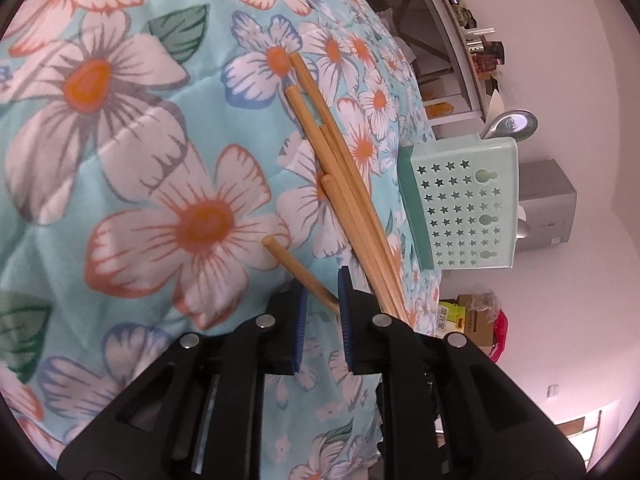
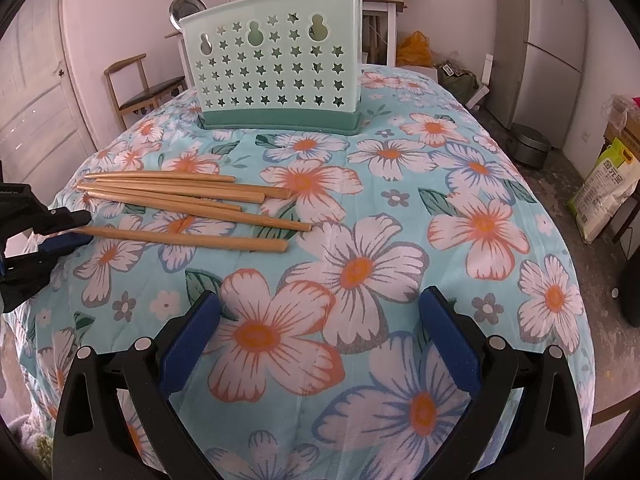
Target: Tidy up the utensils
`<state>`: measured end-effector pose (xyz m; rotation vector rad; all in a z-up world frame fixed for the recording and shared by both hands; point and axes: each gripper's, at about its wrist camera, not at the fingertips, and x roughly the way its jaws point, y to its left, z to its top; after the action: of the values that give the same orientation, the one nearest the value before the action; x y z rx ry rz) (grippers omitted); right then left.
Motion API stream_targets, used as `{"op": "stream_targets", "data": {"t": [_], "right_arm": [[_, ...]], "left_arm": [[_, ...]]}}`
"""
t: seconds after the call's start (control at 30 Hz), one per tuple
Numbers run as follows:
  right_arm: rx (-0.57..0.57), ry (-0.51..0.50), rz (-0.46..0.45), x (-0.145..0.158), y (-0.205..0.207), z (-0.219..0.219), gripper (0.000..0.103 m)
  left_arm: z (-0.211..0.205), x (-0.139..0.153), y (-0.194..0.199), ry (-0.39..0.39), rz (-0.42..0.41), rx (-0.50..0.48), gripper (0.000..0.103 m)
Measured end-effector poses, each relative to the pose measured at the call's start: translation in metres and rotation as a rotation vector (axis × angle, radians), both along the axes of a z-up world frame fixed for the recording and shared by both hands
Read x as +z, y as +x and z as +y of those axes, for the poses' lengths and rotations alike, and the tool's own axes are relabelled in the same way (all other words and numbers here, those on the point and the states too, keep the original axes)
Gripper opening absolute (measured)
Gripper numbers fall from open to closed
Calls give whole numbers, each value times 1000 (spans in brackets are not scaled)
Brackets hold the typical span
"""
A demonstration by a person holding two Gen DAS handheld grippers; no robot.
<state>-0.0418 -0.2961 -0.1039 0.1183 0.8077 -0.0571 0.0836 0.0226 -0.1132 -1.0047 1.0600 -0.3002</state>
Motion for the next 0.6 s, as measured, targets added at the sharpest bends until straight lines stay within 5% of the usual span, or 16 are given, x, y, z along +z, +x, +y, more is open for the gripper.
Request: {"op": "stream_targets", "data": {"t": [0.6], "right_arm": [[-28,-8,-5,0,-2,4,97]], "left_arm": [[29,4,-18,57,-63,-16,16]]}}
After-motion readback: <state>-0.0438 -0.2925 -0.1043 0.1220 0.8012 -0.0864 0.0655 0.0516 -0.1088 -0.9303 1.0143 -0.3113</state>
